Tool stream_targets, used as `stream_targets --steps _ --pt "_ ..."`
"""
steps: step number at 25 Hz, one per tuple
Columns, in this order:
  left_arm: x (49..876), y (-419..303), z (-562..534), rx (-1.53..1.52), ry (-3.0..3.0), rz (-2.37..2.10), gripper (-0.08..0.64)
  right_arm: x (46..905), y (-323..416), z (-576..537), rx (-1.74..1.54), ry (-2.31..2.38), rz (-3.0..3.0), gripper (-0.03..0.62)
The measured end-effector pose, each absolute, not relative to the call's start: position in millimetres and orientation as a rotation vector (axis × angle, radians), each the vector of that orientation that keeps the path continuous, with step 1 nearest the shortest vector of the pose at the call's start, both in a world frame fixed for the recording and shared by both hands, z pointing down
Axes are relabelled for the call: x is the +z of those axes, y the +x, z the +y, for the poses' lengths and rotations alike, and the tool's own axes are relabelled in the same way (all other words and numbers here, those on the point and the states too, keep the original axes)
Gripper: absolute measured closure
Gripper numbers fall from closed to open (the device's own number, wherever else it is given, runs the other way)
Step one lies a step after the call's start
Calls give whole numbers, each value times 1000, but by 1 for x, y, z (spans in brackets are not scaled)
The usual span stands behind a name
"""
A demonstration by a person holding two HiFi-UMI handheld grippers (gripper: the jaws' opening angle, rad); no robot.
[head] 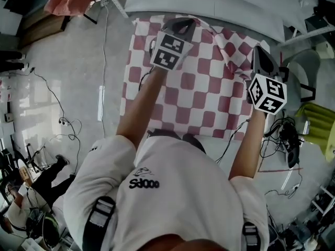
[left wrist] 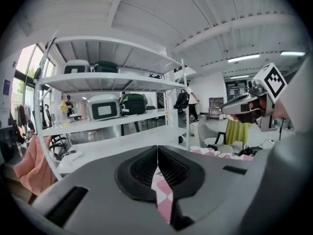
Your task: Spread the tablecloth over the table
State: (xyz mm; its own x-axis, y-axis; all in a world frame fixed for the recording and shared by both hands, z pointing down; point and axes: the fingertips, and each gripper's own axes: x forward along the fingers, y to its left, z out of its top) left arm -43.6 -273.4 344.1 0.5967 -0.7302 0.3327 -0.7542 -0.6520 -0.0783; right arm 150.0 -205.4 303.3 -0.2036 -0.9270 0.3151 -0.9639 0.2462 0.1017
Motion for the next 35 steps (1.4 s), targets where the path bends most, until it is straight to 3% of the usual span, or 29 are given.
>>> stream_targets --steps 11,25,35 --pt "311 82 -176 518 2887 -1155 529 282 270 -107 167 1827 -2145 569" --pt "320 161 -144 477 2954 -921 529 301 323 -68 277 1957 -2053 566" --pt "382 188 -184 558 2866 -961 529 390 366 -116 482 1838 -2045 484"
